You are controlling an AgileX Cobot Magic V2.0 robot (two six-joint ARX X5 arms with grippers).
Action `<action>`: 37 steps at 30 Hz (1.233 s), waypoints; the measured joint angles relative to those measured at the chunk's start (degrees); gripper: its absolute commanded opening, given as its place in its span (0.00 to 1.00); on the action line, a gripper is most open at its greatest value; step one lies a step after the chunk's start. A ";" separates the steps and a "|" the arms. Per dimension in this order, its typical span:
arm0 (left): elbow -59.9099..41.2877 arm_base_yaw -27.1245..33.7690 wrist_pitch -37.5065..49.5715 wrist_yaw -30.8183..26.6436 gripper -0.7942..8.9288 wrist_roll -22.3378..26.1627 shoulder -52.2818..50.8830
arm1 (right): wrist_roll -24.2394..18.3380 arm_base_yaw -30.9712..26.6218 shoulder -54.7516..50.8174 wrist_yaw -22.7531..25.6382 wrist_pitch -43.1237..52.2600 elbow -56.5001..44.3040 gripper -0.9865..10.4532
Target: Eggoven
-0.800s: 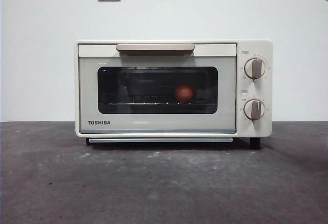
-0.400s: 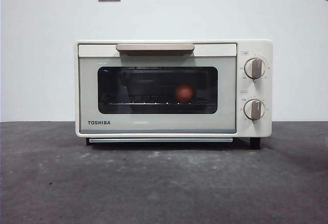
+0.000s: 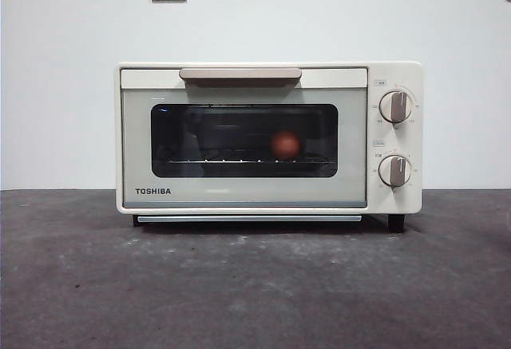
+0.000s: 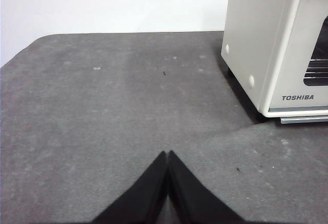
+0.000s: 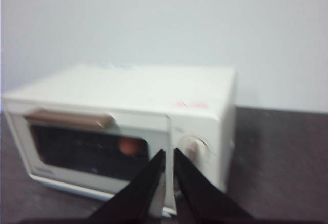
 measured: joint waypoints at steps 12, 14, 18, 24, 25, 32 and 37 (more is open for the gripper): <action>0.00 0.00 0.02 0.00 0.09 0.00 0.00 | 0.00 -23.02 -15.02 -6.67 -1.22 -11.37 0.09; 0.00 0.00 0.00 0.00 0.09 0.00 0.00 | 0.37 -24.02 -17.75 -6.64 -1.22 -14.73 0.09; 0.00 0.00 0.04 0.00 0.09 -0.02 -0.02 | 2.40 -24.04 -20.59 -7.23 -0.37 -20.55 0.09; 0.00 0.00 0.07 0.00 0.09 0.00 0.00 | 4.46 -24.04 -20.37 -8.13 -9.07 -20.81 0.09; 0.00 0.00 0.09 0.00 0.09 -0.02 -0.02 | 4.57 -24.04 -20.33 -8.09 -9.03 -20.79 0.09; 0.00 0.00 0.13 0.00 0.09 -0.02 0.00 | 4.85 -24.04 -20.39 -8.09 -5.60 -20.83 0.09; 0.00 0.00 0.13 0.00 0.09 -0.02 0.00 | 4.94 -24.04 -20.39 -8.07 -4.66 -20.83 0.09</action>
